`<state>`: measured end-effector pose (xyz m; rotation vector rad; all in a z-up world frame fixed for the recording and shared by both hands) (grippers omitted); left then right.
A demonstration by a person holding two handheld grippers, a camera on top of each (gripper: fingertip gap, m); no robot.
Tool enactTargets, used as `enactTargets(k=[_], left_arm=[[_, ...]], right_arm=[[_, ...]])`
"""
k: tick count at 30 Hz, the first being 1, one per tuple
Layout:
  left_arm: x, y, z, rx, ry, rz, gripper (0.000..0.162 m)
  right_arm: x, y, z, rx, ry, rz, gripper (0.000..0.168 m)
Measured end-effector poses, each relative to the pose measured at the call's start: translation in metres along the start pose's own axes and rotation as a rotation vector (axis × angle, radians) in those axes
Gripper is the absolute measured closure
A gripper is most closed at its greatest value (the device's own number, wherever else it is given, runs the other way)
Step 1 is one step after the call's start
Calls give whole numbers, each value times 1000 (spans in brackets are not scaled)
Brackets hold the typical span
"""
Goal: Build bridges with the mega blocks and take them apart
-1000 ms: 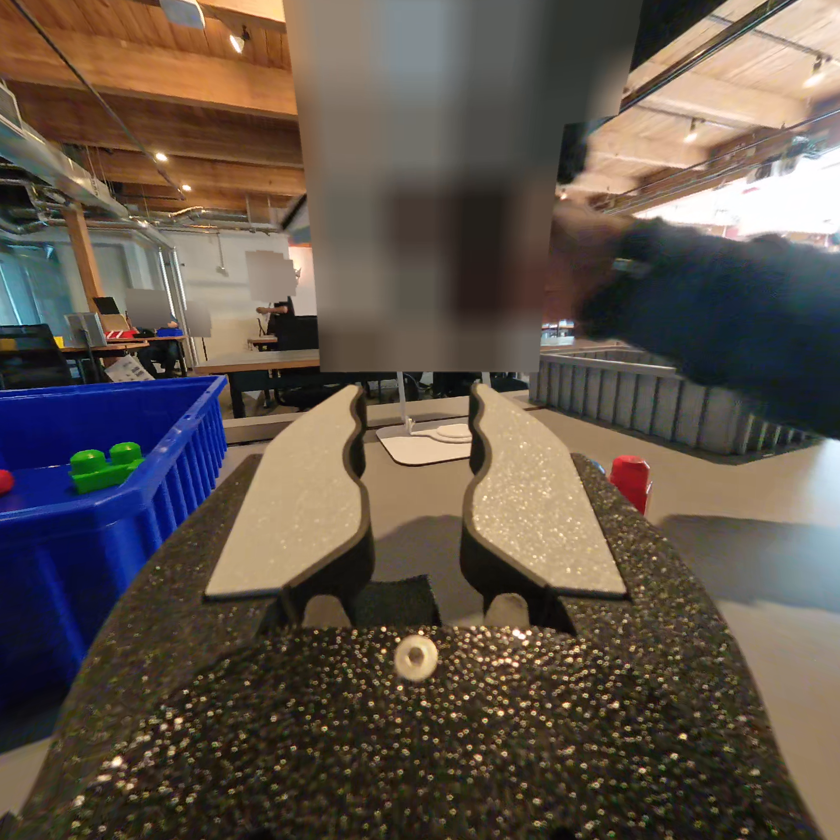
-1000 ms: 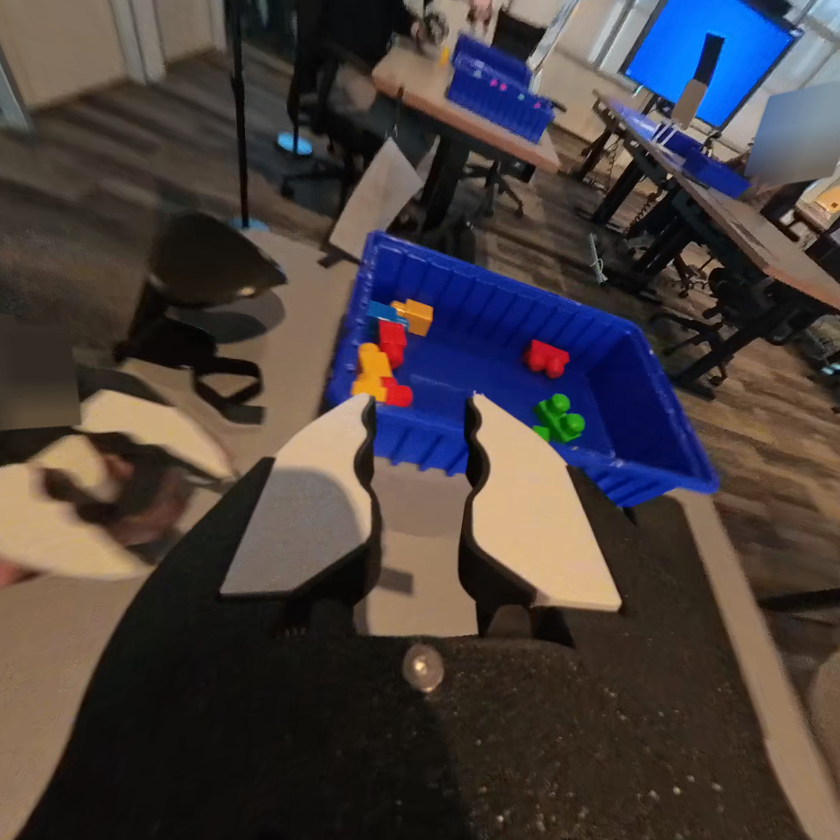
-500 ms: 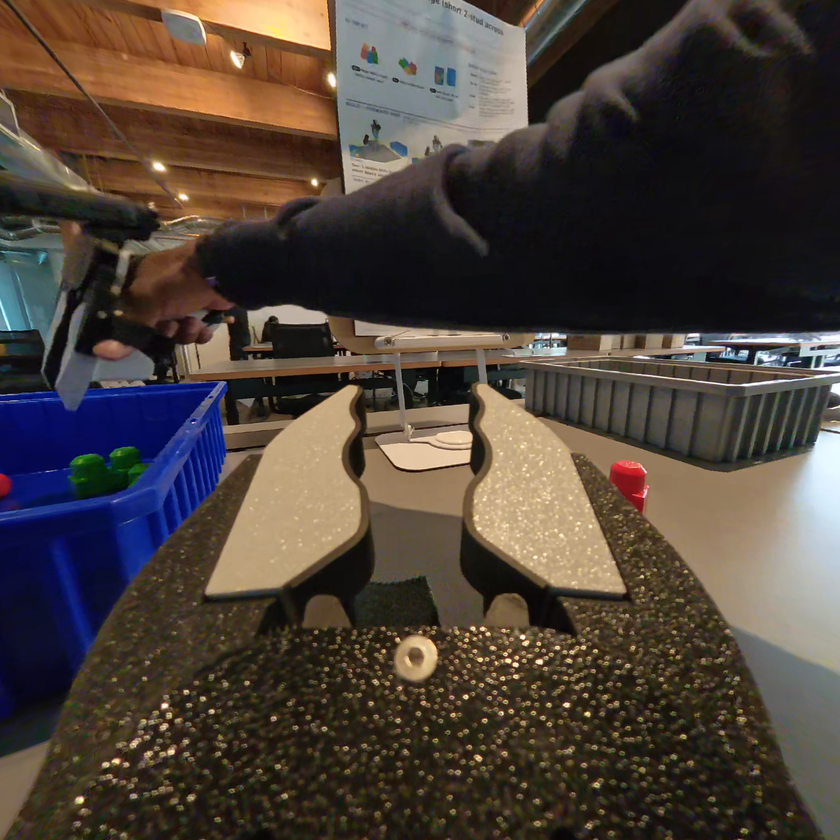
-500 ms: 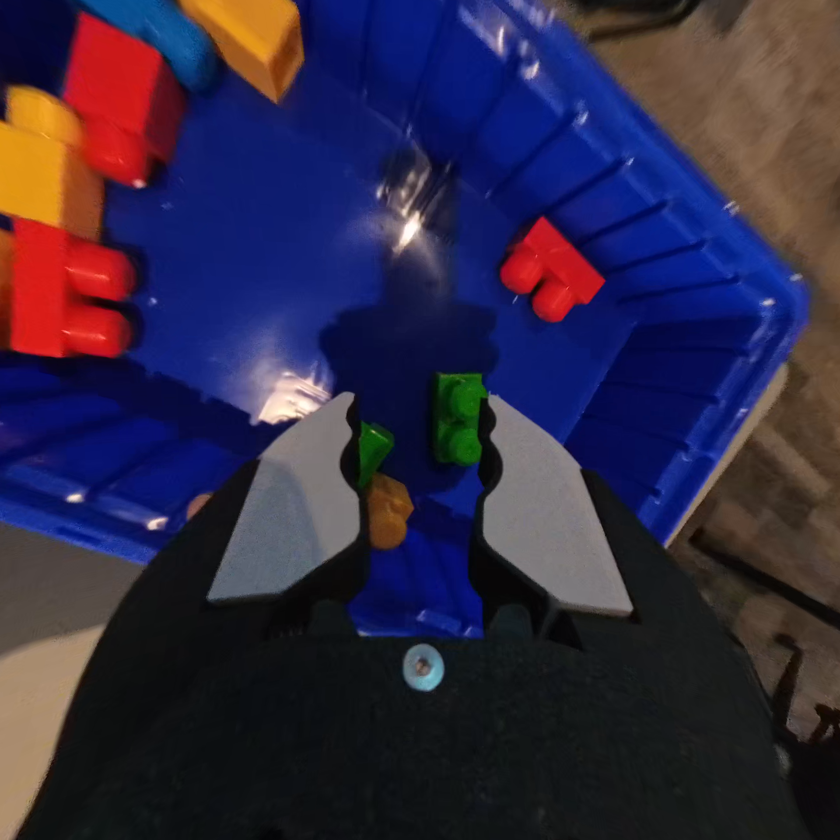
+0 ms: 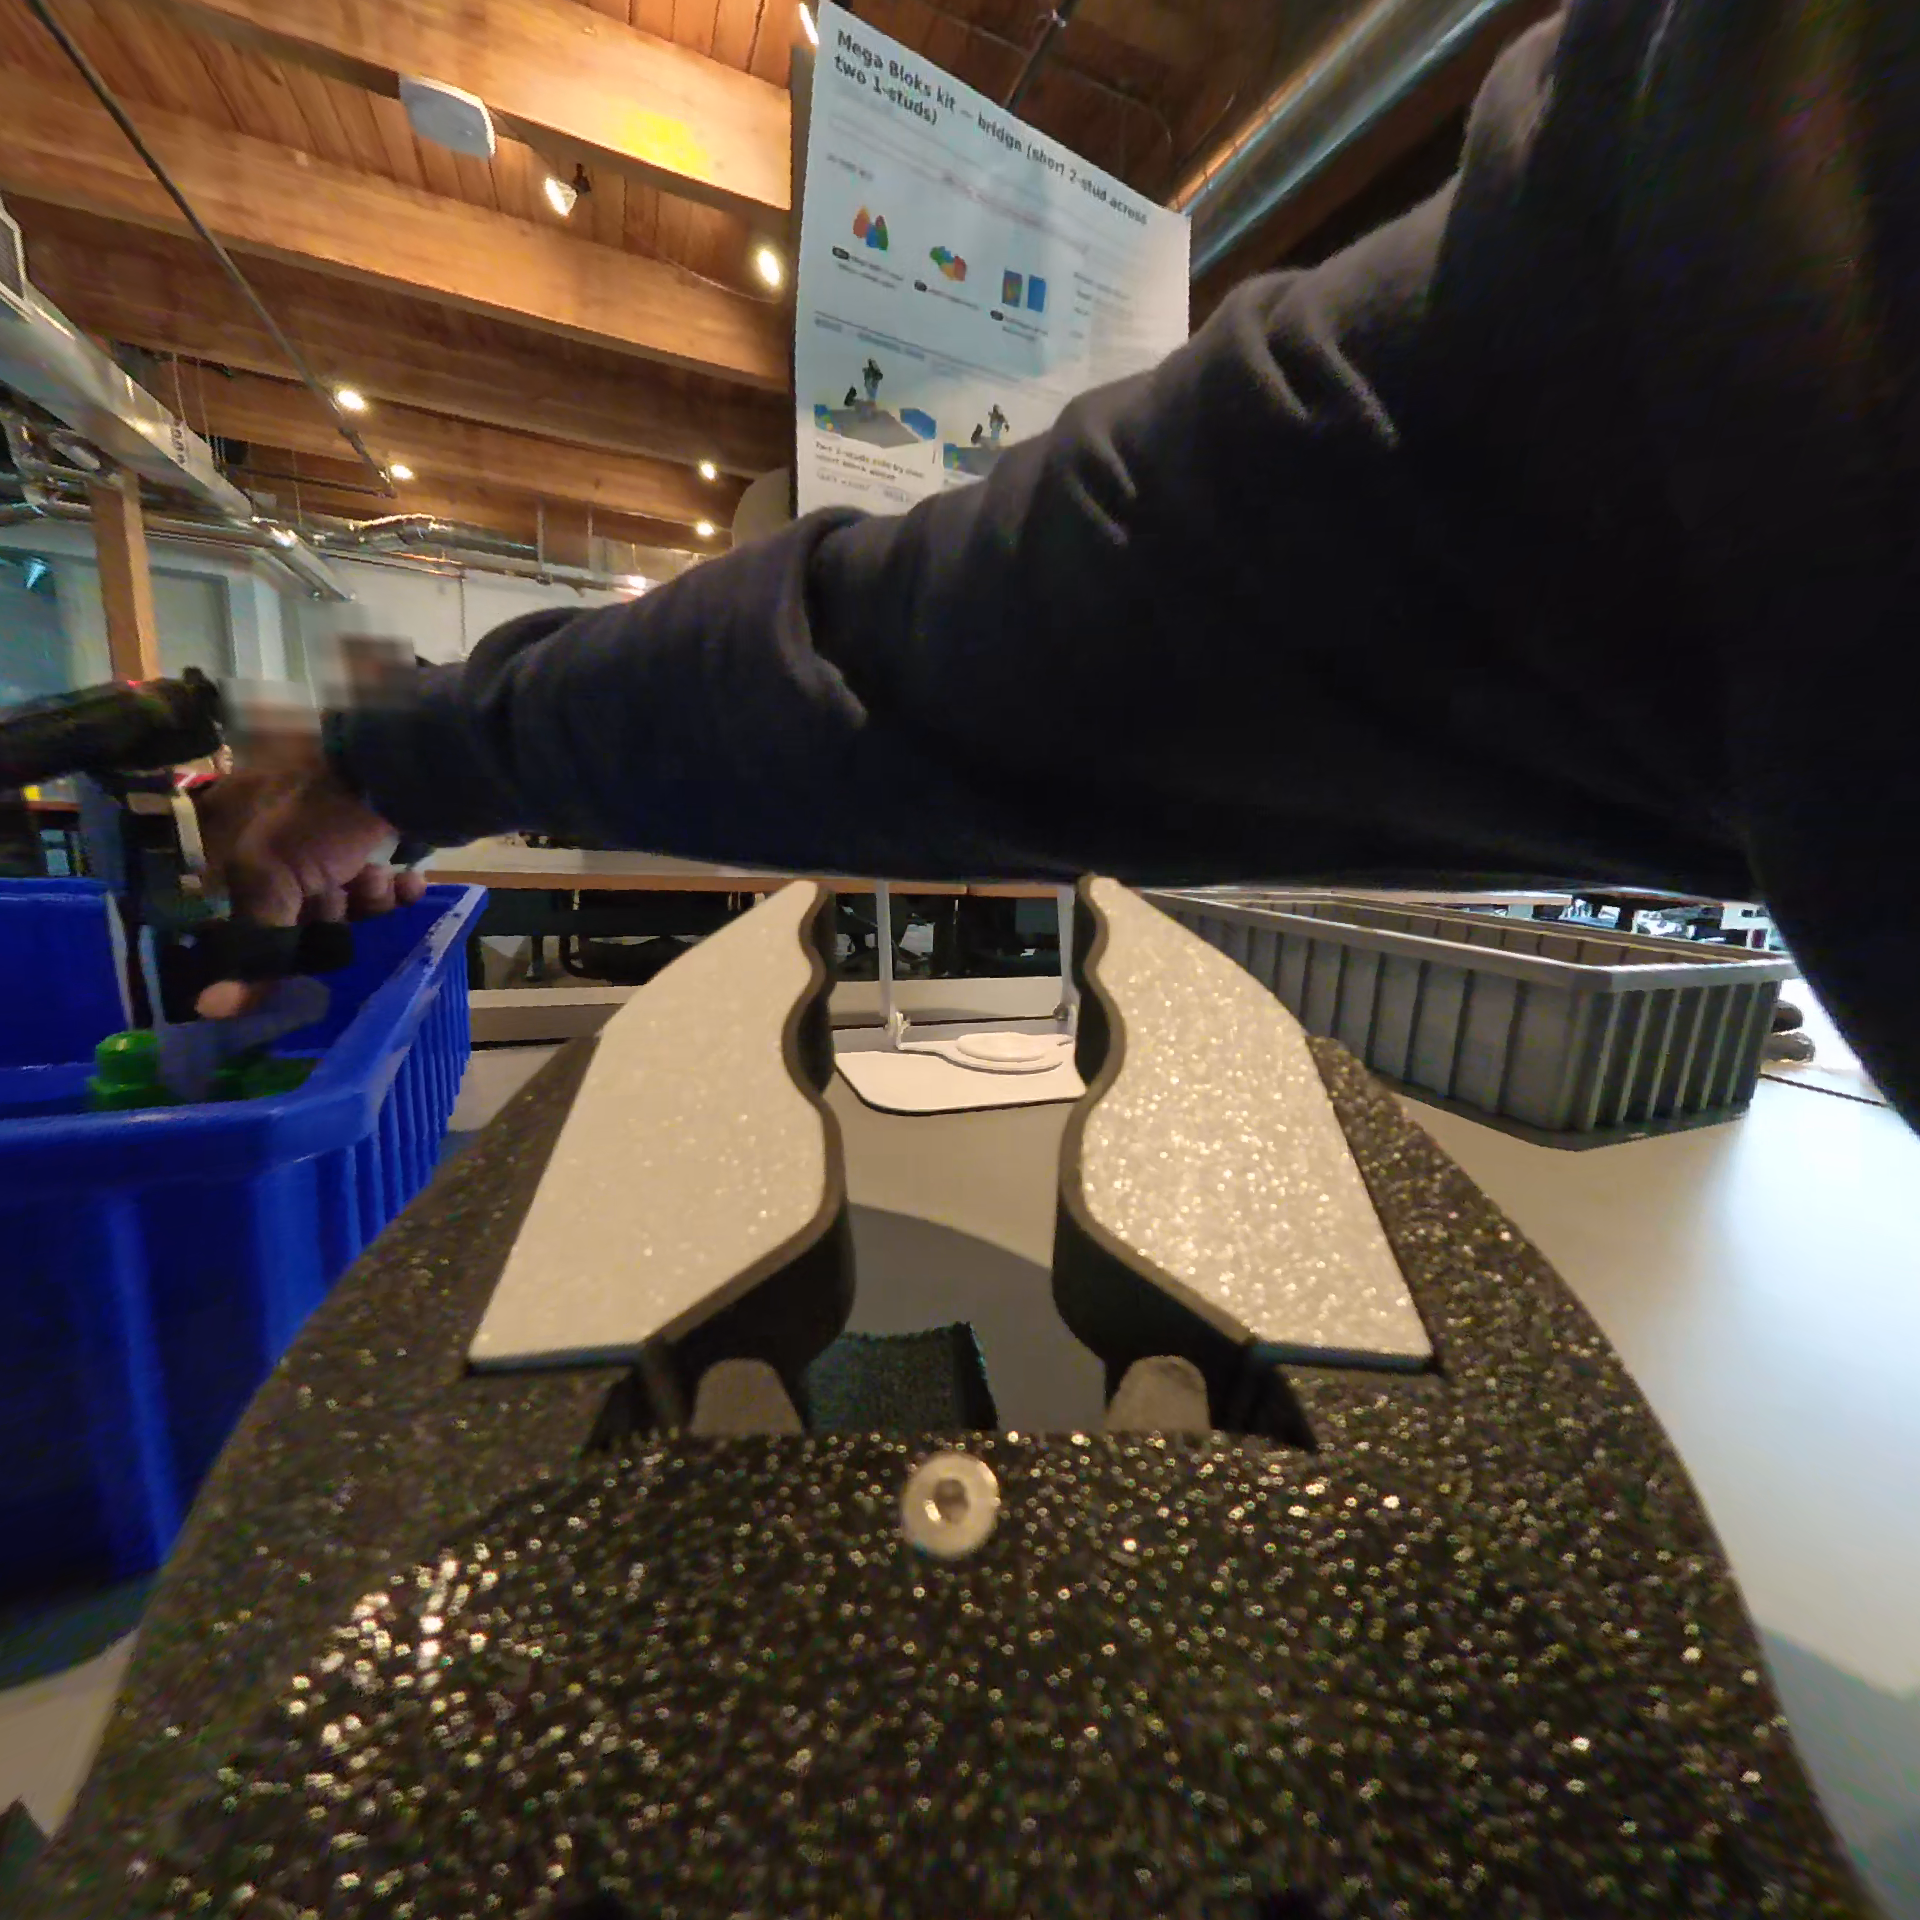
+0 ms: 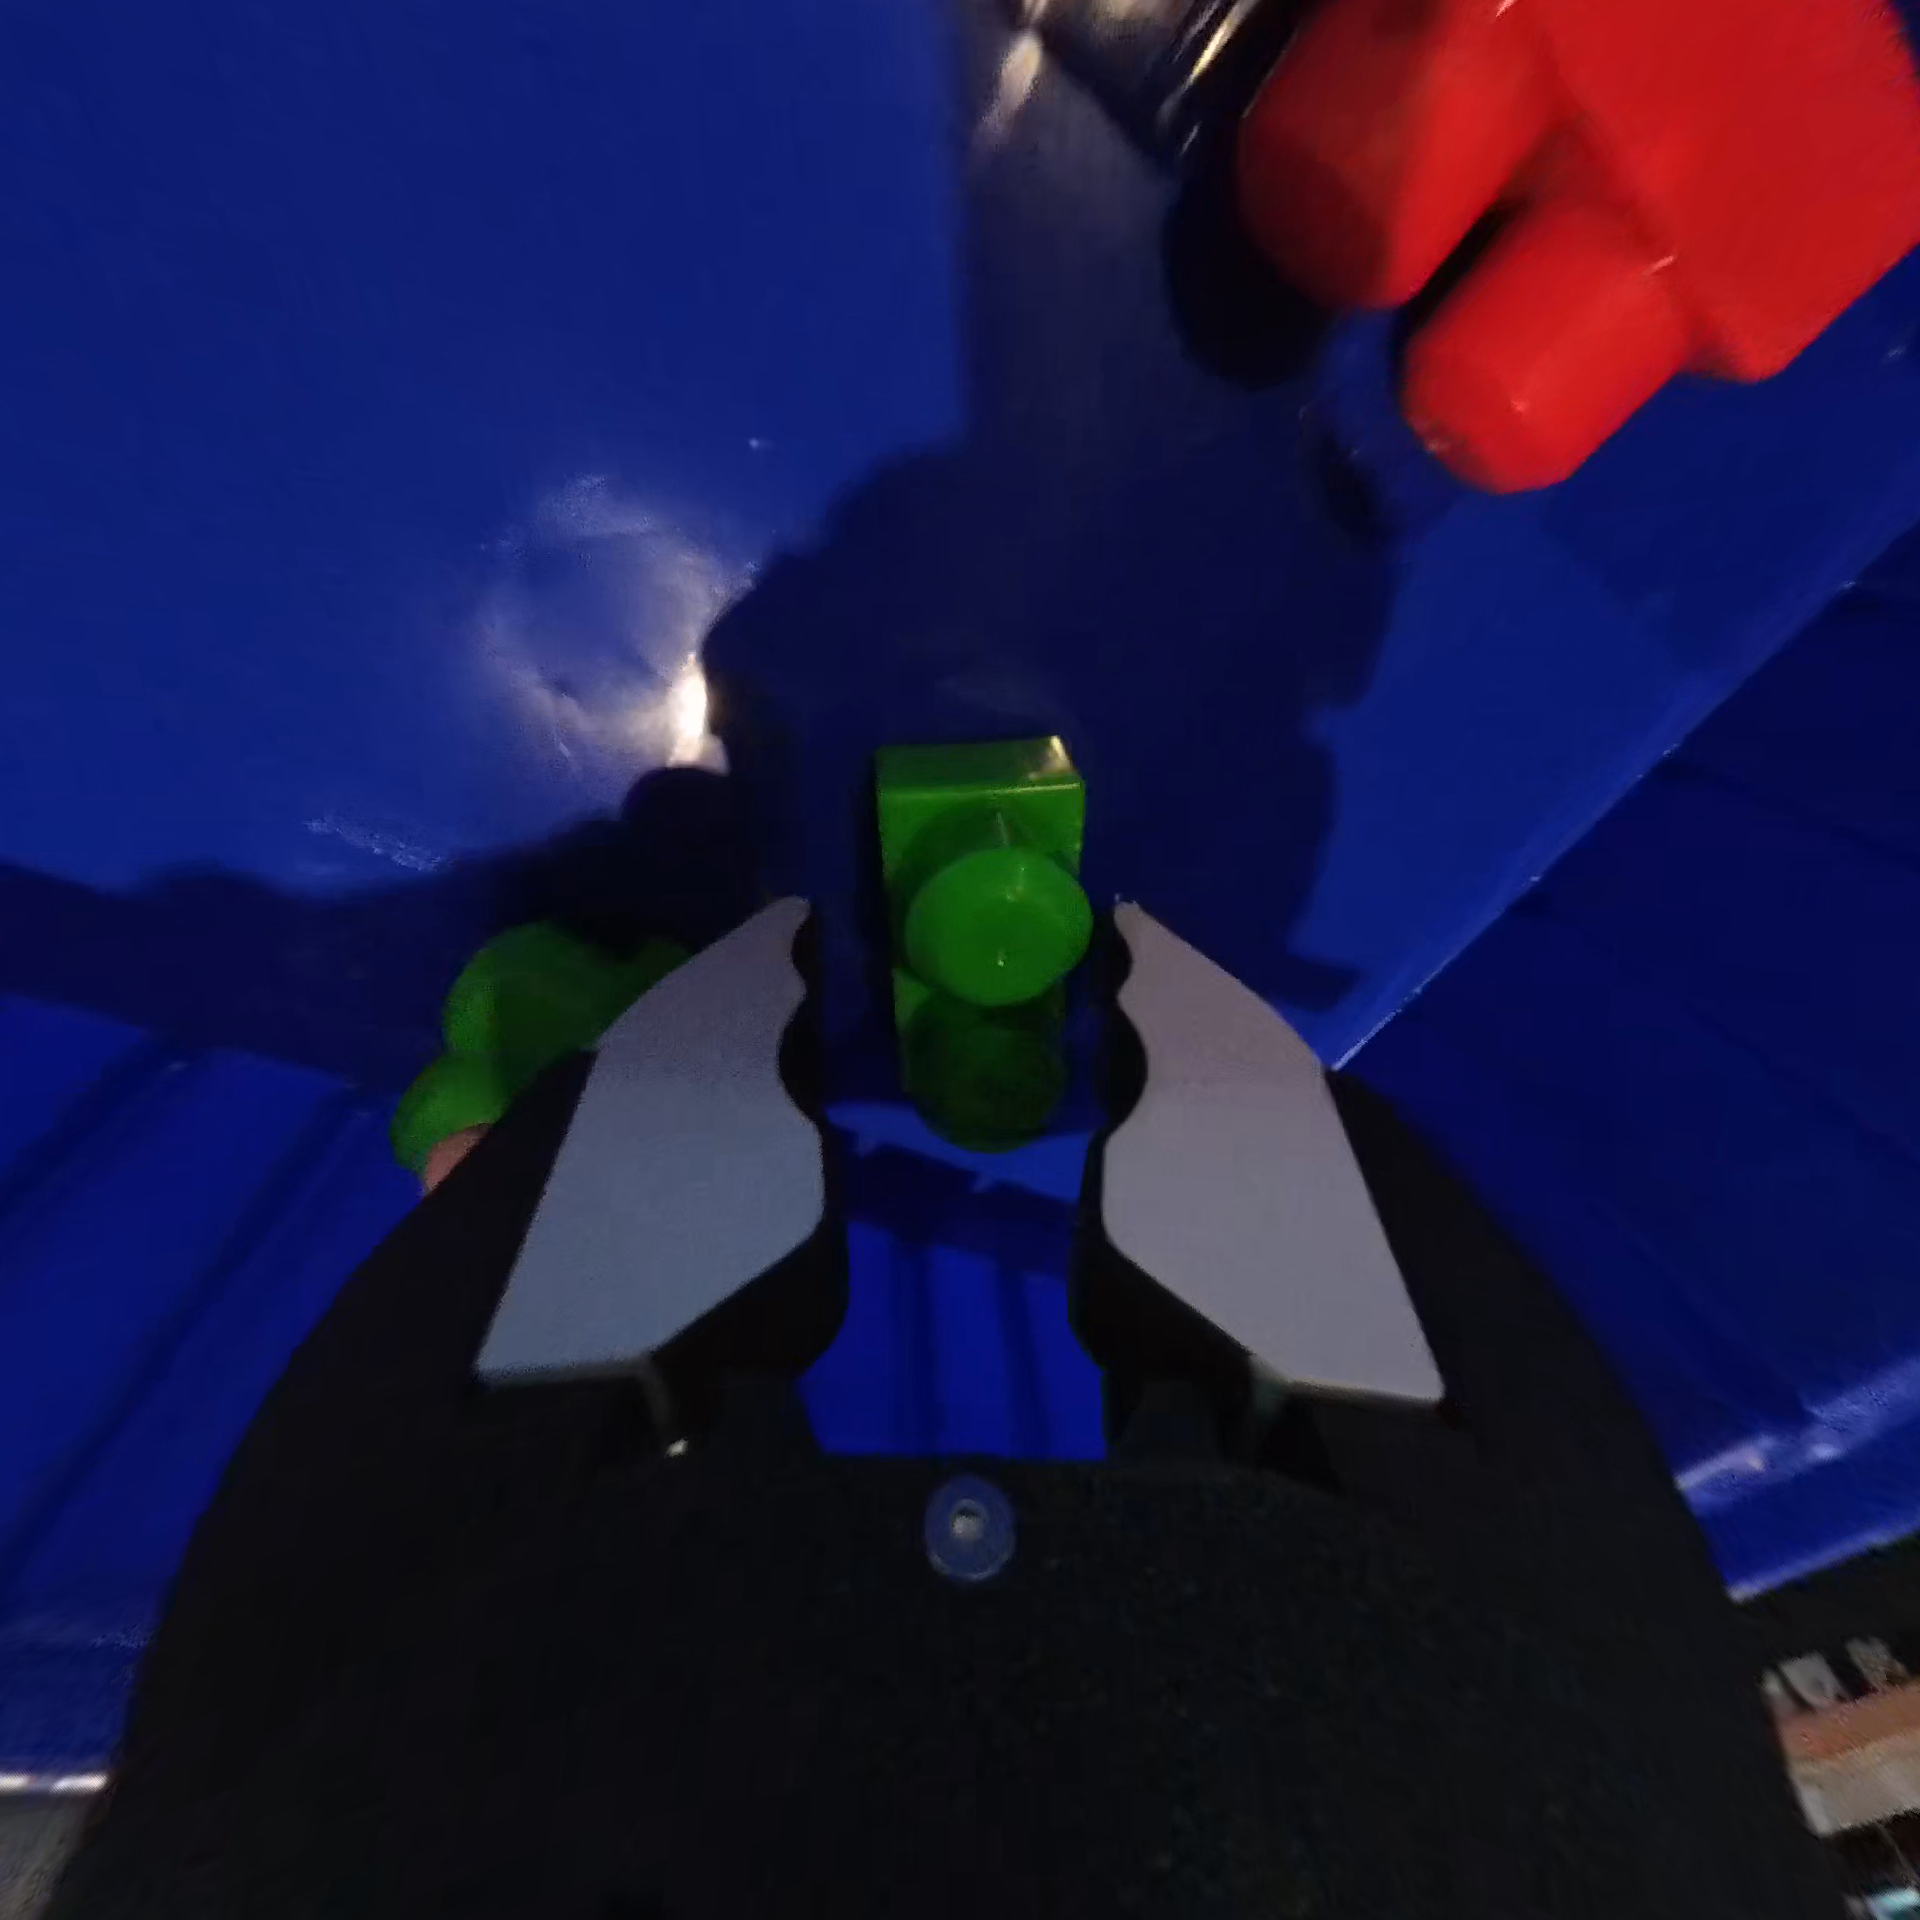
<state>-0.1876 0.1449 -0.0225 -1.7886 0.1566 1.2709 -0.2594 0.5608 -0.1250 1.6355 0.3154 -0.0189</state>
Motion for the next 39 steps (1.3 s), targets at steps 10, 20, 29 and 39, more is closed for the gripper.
enactTargets(k=[10, 20, 29, 39], left_arm=[[1, 0, -1, 2, -4, 5, 119], [-76, 27, 9, -162, -56, -63, 114], [-189, 173, 75, -496, -410, 229, 122], [-227, 83, 113, -16, -271, 397, 162]], right_arm=[[-14, 21, -6, 154, -24, 9, 132], [-53, 209, 160, 316, -168, -764, 133], [-6, 239, 374, 283, -313, -1133, 133], [18, 209, 447, 138, -323, -1234, 133]])
Point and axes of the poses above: each gripper's, where its closed fingertips meet, y back along the fingers, x out of its underside, z = x × y across the jaws, the point moved 3 cm from there along y, back along the fingers, and after that the axes turned 13 degrees about -z, right-handed, at the moved point
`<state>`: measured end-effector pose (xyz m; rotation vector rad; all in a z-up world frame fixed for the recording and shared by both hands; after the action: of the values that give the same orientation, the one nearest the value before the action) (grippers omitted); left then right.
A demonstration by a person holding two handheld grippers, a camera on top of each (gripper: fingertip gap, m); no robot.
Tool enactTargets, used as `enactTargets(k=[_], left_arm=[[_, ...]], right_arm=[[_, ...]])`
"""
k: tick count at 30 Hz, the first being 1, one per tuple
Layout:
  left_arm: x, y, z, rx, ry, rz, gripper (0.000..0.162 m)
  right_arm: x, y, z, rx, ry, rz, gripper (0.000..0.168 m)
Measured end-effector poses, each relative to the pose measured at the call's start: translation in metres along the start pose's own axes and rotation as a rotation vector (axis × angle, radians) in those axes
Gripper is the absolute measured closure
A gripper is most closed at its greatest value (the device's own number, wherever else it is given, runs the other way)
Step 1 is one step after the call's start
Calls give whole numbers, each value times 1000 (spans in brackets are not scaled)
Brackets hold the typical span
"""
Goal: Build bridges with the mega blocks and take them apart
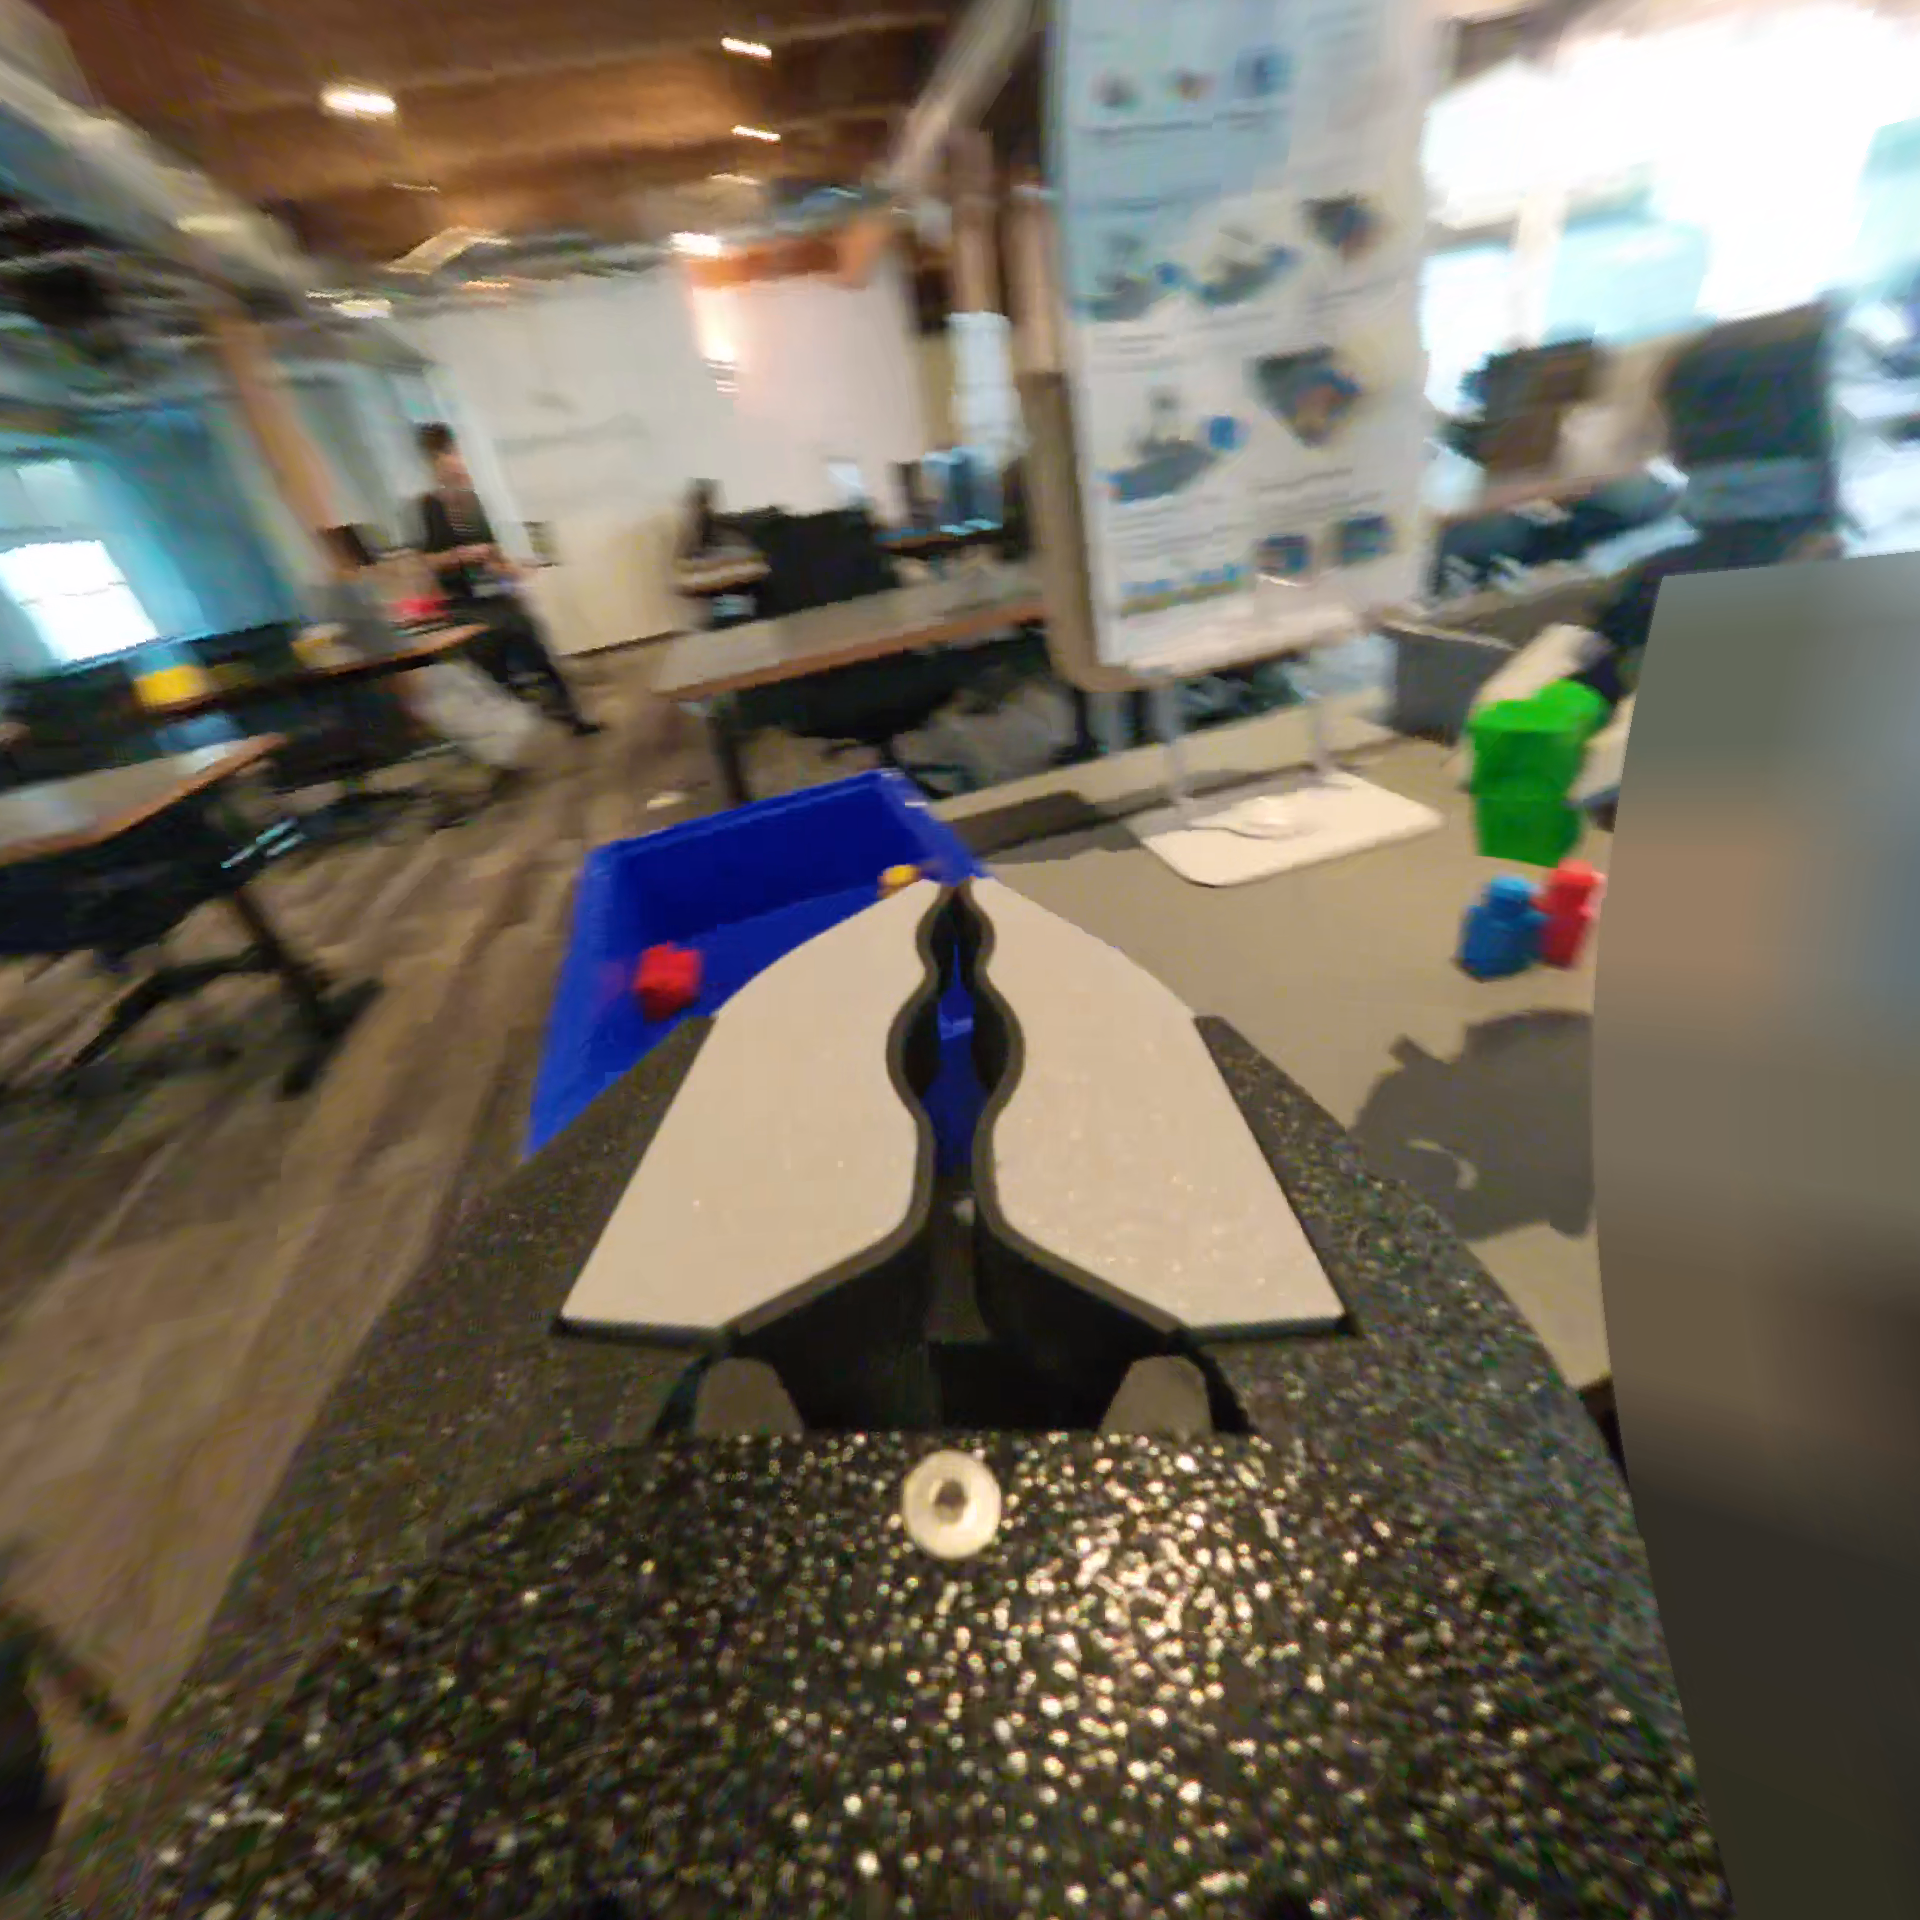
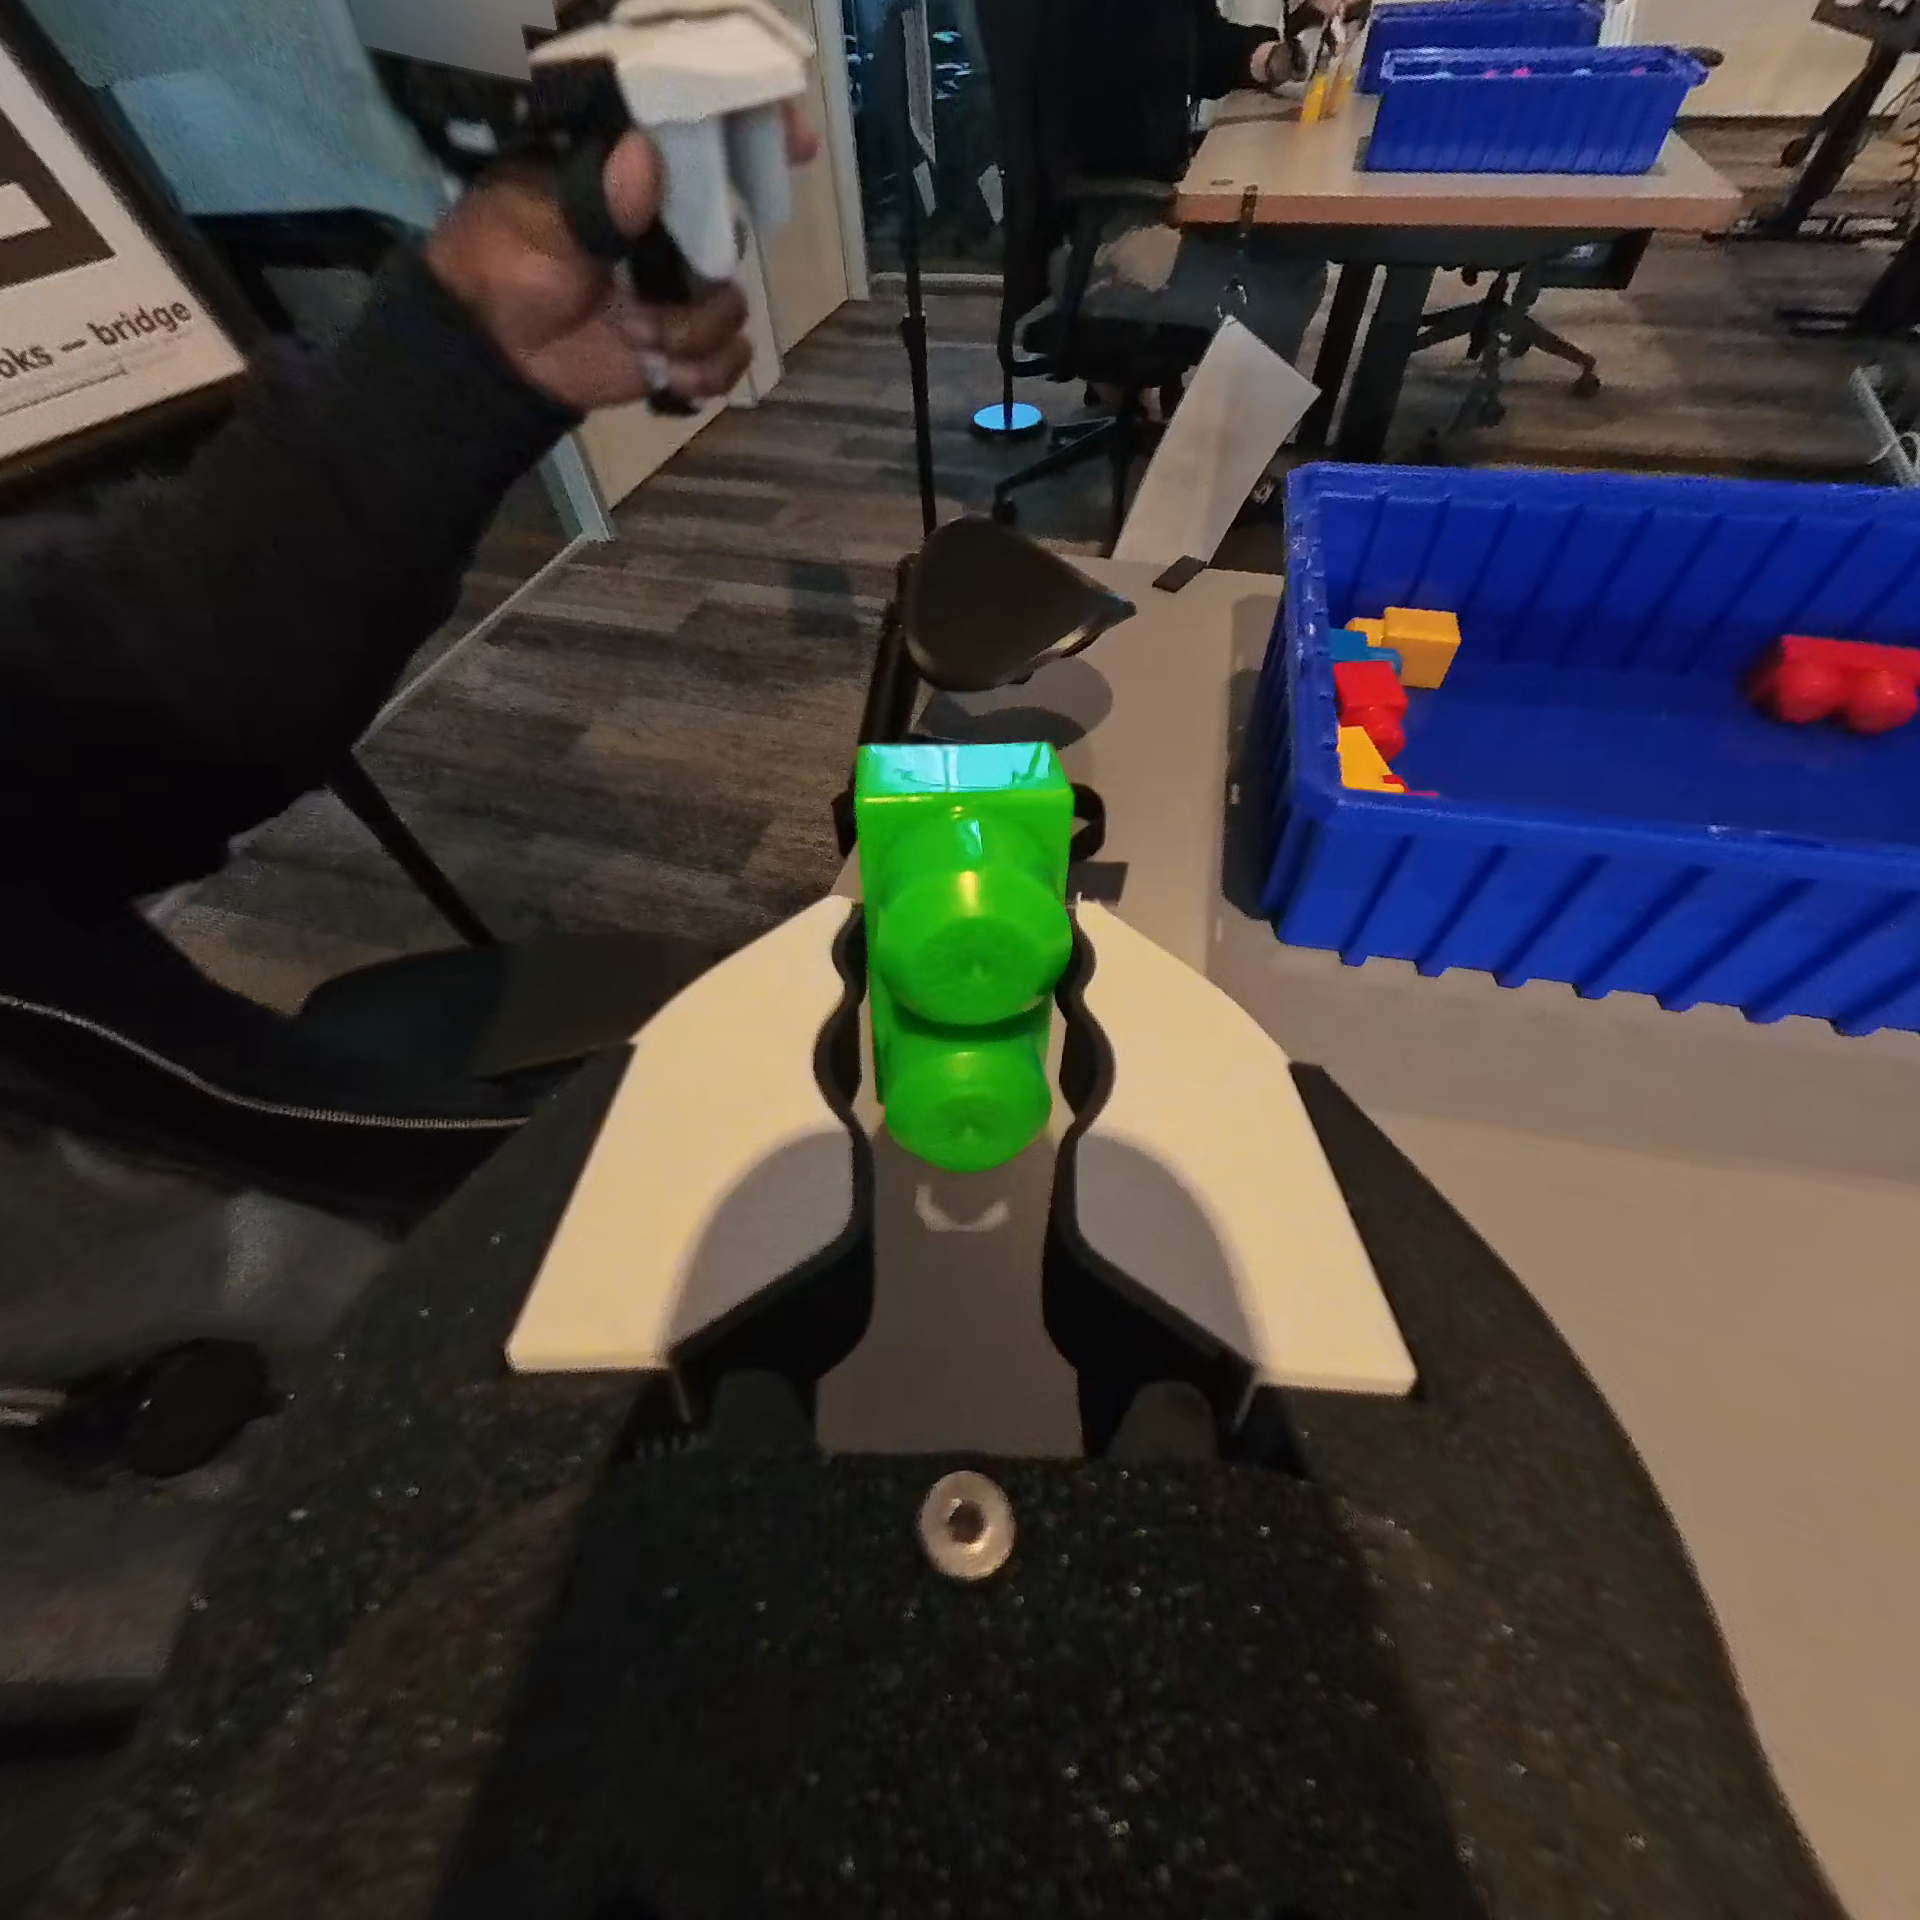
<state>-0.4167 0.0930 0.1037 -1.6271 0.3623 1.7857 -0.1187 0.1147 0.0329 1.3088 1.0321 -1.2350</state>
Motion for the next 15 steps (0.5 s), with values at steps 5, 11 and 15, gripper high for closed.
enactTargets(k=[5, 11, 15], left_arm=[[-8, -116, -54, 406, -47, 35, 162], [-11, -199, -100, 594, -29, 49, 162], [0, -195, -127, 702, 5, 53, 162]], right_arm=[[4, 22, 0, 27, -8, -23, 133], [7, 57, -9, 96, -14, -57, 133], [10, 74, -15, 120, -14, -63, 133]])
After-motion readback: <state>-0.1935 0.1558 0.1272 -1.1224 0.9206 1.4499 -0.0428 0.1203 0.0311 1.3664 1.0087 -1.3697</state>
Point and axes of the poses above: each gripper's, where its closed fingertips meet, y back along the fingers, x out of its underside, z = x × y across the jaws, the point moved 3 cm from there along y, back along the fingers, and after that the axes turned 13 degrees about -z, right-handed, at the moved point
